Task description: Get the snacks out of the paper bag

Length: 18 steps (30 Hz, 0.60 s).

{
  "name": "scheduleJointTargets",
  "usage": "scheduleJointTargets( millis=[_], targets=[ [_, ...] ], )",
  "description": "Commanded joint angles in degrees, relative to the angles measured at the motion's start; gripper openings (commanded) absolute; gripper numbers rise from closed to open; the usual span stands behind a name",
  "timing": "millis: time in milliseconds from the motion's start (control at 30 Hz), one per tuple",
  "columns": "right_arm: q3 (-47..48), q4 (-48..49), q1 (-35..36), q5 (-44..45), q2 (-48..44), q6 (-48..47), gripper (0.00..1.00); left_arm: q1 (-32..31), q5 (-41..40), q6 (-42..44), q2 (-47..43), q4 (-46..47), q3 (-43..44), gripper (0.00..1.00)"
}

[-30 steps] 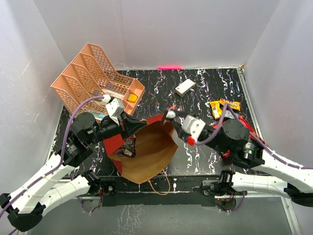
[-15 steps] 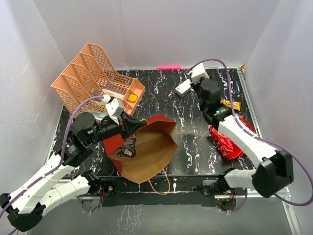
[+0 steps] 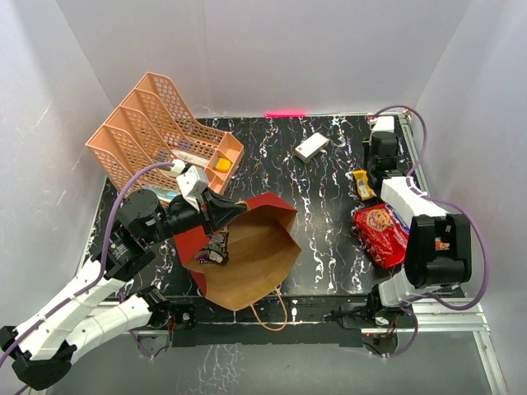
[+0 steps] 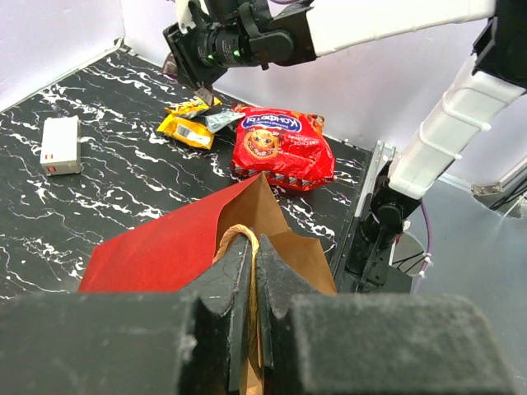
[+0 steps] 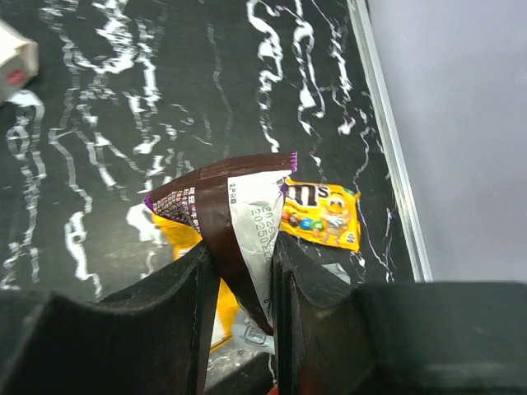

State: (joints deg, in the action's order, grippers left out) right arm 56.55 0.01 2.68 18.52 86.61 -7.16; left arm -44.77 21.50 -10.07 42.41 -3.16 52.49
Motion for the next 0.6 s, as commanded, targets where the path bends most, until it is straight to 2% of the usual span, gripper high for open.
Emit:
scheduleJointTargets(
  millis=[0,233,300,433,533,567],
  targets=[
    [-0.8,4.1,-5.1,-2.6,2.2,5.2,0.31,-0.2,1.4,0.0,-1.2,1.9,-0.1,0.02],
    [-2.9,6.9,-7.2,-2.7,7.1,3.3,0.32,-0.2,1.5,0.2,-1.8,1.4,0.4,0.02],
    [-3.0,7.2,-7.3,-3.3,8.0,2.7,0.35,-0.2,1.5,0.4,-1.9,0.9,0.5,0.02],
    [-2.8,6.2,-7.3,-6.9,7.5,3.1,0.49,-0.2,1.2,0.4,-1.8,0.7,0.7,0.02],
    [-2.8,5.2,-7.3,-7.3,5.3,3.0,0.64,-0.2,1.3,0.3,-1.4,0.7,0.5,0.02],
    [-2.8,4.8,-7.3,-7.2,4.0,2.7,0.67,-0.2,1.3,0.2,-1.3,0.6,0.5,0.02]
  ],
)
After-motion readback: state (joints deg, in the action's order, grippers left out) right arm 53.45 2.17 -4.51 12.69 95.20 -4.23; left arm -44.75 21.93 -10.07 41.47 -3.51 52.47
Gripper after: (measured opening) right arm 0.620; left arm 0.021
